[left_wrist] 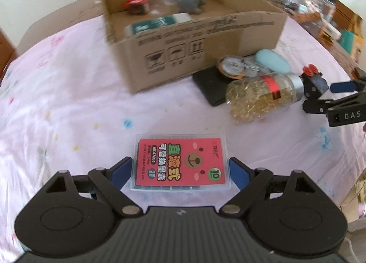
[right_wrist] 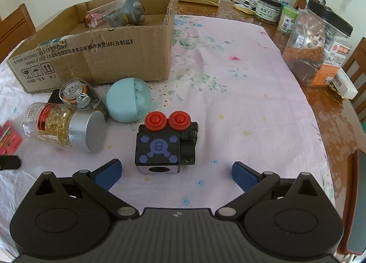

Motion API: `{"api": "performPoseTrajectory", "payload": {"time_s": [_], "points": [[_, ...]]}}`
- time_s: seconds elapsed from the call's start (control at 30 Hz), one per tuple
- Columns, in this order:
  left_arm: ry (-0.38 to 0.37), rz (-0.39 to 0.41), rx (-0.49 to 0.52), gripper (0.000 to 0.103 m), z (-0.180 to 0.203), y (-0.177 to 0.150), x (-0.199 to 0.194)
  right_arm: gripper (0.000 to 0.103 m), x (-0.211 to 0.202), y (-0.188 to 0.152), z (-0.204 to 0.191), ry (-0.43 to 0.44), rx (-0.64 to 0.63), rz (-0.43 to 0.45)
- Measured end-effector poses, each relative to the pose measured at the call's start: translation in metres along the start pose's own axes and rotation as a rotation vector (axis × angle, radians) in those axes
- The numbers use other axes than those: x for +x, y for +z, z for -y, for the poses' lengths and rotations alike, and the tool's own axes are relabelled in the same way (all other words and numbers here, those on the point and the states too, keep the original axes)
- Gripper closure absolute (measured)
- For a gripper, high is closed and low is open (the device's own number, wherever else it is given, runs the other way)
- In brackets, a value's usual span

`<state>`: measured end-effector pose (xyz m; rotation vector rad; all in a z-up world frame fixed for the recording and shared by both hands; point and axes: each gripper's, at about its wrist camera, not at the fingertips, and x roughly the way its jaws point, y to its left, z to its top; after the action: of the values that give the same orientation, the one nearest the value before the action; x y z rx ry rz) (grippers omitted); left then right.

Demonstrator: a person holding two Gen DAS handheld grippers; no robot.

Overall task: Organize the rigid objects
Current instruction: 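Grasp the pink card with the left gripper while the right gripper grasps the black block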

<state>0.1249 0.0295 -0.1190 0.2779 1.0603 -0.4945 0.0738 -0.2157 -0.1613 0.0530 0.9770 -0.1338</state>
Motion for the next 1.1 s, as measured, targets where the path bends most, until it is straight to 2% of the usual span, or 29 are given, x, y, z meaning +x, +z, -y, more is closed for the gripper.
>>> {"api": "performPoseTrajectory", "payload": {"time_s": [0.33,0.67,0.77,0.93,1.1], "points": [[0.042,0.011,-0.054,0.012,0.003,0.0,0.002,0.0,0.013,0.019,-0.004,0.028,-0.041,0.002],[0.055,0.006,-0.074,0.007,0.006,0.001,0.005,0.0,0.012,0.017,-0.004,0.037,-0.058,0.002],[0.062,0.004,-0.084,0.005,0.005,0.0,0.005,0.006,0.01,0.018,-0.005,0.048,-0.072,0.0],[0.064,-0.001,-0.089,0.005,0.004,0.001,0.006,0.026,0.003,0.02,-0.011,0.062,-0.091,-0.003],[0.058,0.0,-0.083,0.006,0.003,0.001,0.006,0.034,0.002,0.022,-0.012,0.049,-0.081,0.004]]}}
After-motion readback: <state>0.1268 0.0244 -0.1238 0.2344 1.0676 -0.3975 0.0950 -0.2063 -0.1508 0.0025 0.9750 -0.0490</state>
